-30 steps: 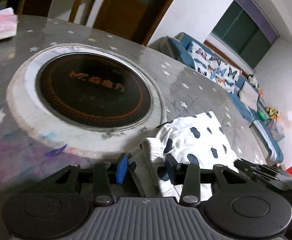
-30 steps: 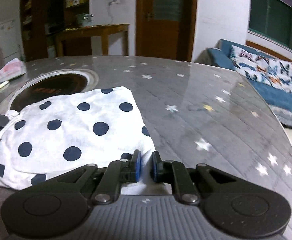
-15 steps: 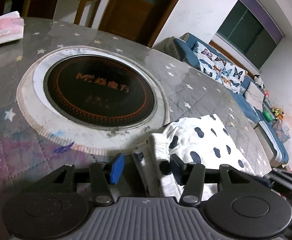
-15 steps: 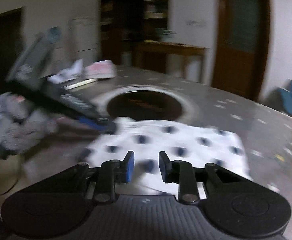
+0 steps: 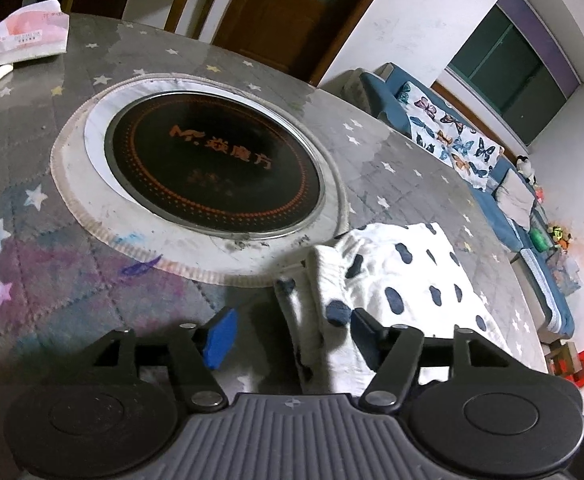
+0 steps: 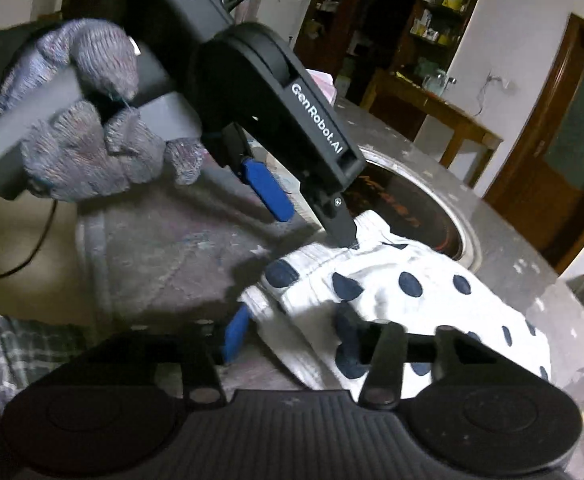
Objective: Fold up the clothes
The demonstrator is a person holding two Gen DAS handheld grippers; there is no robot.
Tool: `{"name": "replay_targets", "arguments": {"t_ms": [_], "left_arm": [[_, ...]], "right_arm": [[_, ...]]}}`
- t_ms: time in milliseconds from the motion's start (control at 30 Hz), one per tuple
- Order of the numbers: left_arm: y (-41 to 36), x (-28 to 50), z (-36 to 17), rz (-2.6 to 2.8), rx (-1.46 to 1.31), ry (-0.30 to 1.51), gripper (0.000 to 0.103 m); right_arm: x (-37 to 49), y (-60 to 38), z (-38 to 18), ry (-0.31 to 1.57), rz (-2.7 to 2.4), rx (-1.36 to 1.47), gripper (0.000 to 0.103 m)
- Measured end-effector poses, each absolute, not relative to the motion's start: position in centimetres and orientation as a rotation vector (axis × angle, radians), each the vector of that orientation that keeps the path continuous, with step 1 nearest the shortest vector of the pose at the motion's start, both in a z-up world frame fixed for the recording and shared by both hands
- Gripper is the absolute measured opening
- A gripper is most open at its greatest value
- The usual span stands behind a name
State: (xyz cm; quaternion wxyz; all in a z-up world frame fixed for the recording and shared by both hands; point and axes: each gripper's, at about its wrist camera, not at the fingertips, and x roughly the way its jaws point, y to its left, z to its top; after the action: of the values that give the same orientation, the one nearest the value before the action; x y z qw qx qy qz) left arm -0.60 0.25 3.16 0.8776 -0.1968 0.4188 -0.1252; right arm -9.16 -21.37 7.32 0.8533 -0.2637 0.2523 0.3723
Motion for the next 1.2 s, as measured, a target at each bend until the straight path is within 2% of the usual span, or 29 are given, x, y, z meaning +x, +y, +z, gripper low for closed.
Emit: {"name": "replay_targets", "arguments": {"t_ms": [67,167,267,333,433,467,533,767,833,867,900,1067,1200], "left_arm": [[0.3,-0.7,3.2,-0.264,-0.427,0.874,0.072],[0.5,-0.9,3.2,-0.261,-0.464,0.875,0.083],[0.4,-1.1,3.2,-0.271,-0.498,0.871,0.094],[0.1,-1.2,3.1,-0.275,-0.497,0.871,0.096],[-0.3,-1.4,3.1,-0.274,-0.48,0.869,0.103],[-0.4,-1.4,3.2,-0.273,-0.474,0.868,0.103],[-0.4,-1.4,3.1,-0.267,-0.471,0.87,0.103],[-0.6,-1.2,2.9,-0.251,-0.46,0.876,0.103],[-0.7,-1.2,2.8,-0.255,-0.458,0.883,0.103],[-0.7,-1.2,2.7,-0.254,-0.462,0.887,0.103],[-0.7,-1.2,2.7,-0.255,-0.469,0.889,0.103],[-0.3,-1.2,2.7,-0.264,-0.52,0.878,0.103],[-0.2,-1.1,2.6,-0.286,-0.574,0.881,0.103]], "right_arm": [[-8.9,-21.6,7.7,0.533,0.777,-0.512,0.009],[-8.0,-23.0,9.2,0.527,0.74,-0.407,0.005],[-7.2,-24.3,10.5,0.521,0.703,-0.337,0.004],[-6.9,-24.9,10.7,0.539,0.71,-0.327,0.004],[-7.9,-24.5,9.9,0.552,0.749,-0.395,0.014],[-8.3,-24.3,9.6,0.555,0.764,-0.418,0.029],[-9.1,-23.8,9.0,0.542,0.788,-0.473,0.051],[-10.2,-21.7,6.8,0.494,0.768,-0.651,0.055],[-10.3,-21.3,6.0,0.464,0.749,-0.675,0.053],[-10.2,-21.2,5.9,0.461,0.742,-0.667,0.047],[-10.0,-21.2,6.0,0.464,0.736,-0.653,0.046],[-8.8,-22.3,7.5,0.495,0.717,-0.475,0.017],[-7.1,-23.9,9.2,0.542,0.697,-0.295,0.014]]}}
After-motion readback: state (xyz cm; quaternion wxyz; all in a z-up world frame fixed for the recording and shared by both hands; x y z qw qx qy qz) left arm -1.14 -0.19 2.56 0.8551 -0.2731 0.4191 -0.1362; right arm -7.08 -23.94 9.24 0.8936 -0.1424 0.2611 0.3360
